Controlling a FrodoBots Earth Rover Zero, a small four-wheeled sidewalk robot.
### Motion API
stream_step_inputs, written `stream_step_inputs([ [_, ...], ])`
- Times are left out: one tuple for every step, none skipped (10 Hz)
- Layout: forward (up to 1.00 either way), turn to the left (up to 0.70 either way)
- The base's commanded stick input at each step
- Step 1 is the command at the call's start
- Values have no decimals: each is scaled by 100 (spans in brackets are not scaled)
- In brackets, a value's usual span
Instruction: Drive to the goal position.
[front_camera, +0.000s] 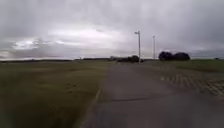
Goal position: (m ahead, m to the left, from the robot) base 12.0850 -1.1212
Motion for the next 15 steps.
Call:
stream_step_inputs([
  [100, 0],
  [100, 0],
  [100, 0],
  [100, 0],
  [100, -18],
  [100, -36],
  [100, -40],
  [100, -40],
  [100, -30],
  [100, -12],
  [100, 0],
  [100, 0],
  [100, 0],
  [100, 0],
  [100, 0],
])
